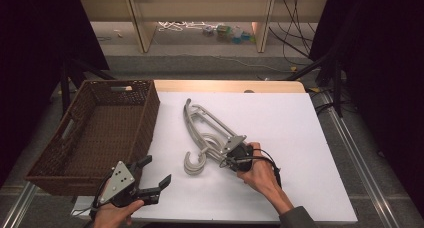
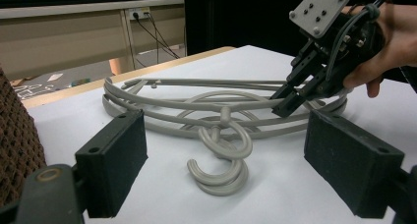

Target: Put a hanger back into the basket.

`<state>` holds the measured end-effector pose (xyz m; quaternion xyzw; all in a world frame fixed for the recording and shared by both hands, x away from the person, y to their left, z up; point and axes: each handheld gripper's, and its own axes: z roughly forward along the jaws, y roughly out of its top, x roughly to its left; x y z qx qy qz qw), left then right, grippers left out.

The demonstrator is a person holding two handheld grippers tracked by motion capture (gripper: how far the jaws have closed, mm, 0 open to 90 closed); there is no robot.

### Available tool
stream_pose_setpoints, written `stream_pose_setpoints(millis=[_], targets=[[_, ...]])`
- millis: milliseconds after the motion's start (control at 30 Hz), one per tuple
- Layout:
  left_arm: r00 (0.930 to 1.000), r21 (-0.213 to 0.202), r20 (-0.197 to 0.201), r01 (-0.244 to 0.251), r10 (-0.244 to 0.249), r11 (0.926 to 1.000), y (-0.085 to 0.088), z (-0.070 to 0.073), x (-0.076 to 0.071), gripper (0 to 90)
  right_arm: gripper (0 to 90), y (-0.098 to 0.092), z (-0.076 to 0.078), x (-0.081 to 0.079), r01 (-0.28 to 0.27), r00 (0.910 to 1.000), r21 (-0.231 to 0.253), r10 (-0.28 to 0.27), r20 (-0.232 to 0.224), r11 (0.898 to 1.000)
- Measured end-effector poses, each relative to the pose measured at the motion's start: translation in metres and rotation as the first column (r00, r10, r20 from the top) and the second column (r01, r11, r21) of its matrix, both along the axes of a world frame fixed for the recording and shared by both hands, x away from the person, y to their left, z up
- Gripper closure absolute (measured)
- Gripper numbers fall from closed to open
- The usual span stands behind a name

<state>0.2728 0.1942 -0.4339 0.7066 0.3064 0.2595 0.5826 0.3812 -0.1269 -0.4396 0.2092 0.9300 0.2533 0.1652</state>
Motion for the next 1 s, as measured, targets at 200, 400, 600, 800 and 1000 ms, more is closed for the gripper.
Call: stream_pose_setpoints(millis=[200, 400, 600, 800, 1000], targets=[[1.0, 0.005, 0.003, -0.002, 0.002, 1.0, 0.001, 0.0, 0.001, 16.1, 81.9, -0.007, 0.006, -0.001, 0.02, 0.9992, 0.002, -0.02, 0.036, 1.0], [0.9998, 0.027, 0.018, -0.007, 0.007, 0.9996, 0.002, 0.001, 0.001, 16.3, 82.1, -0.017, 0.023, -0.006, -0.029, 0.9963, -0.014, 0.03, 0.081, 0.999], [0.9985, 0.059, 0.053, -0.017, 0.013, 0.9981, -0.002, 0.002, 0.0, 16.6, 82.2, -0.033, 0.039, -0.014, -0.068, 0.9924, 0.034, 0.064, 0.105, 0.997], [0.9989, 0.102, 0.046, -0.007, 0.002, 0.9947, -0.011, 0.003, 0.0, 17.2, 82.2, -0.041, 0.05, -0.026, -0.111, 0.9895, 0.104, 0.1, 0.104, 0.988], [0.9964, 0.15, 0.082, 0.007, -0.02, 0.9886, -0.02, 0.008, 0.006, 16.3, 82.3, -0.04, 0.055, -0.041, -0.164, 0.986, 0.161, 0.157, 0.057, 0.973]])
